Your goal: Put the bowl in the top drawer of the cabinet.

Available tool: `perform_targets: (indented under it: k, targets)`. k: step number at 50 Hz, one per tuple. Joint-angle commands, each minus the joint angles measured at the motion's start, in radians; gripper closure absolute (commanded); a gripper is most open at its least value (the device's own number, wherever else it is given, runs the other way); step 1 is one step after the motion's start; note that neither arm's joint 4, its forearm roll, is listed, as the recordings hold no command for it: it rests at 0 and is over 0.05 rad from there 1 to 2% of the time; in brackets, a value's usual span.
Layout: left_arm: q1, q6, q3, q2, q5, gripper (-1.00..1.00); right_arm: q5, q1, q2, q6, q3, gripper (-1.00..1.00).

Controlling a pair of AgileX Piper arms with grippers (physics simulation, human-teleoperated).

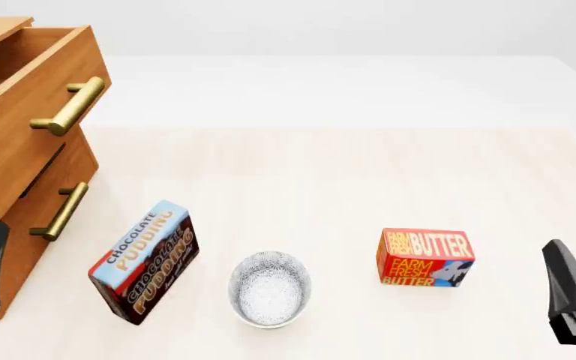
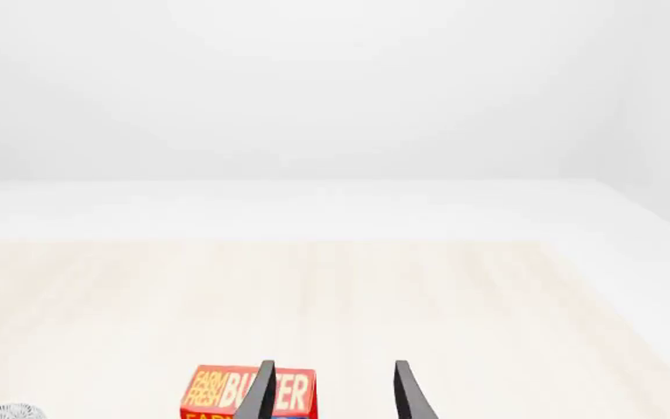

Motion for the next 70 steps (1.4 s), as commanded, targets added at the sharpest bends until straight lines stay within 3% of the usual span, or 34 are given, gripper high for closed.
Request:
perform_targets:
  k: [1,29,42,46,47,70]
  targets:
    - [-0.021,0.038,-0.093,-0.001,0.047,-1.0,0.0,0.0,0.0,0.0,0.0,-1.0]
    - [-0.037,0.151,-0.385,-0.001,0.214,-1.0,0.0,0.0,0.0,0.0,0.0,-1.0]
    - [-0.075,0.183,-0.438,0.001,0.283,-1.0,0.0,0.0,0.0,0.0,0.0,-1.0]
    - [-0.078,0.186,-0.469,0.064,0.264,-1.0,0.0,0.0,0.0,0.0,0.0,-1.0]
    - [-0.126,0.177,-0.623,0.305,0.181,-1.0,0.0,0.0,0.0,0.0,0.0,-1.0]
    - [-0.102,0.062,-0.672,0.476,0.11,-1.0,0.0,0.0,0.0,0.0,0.0,-1.0]
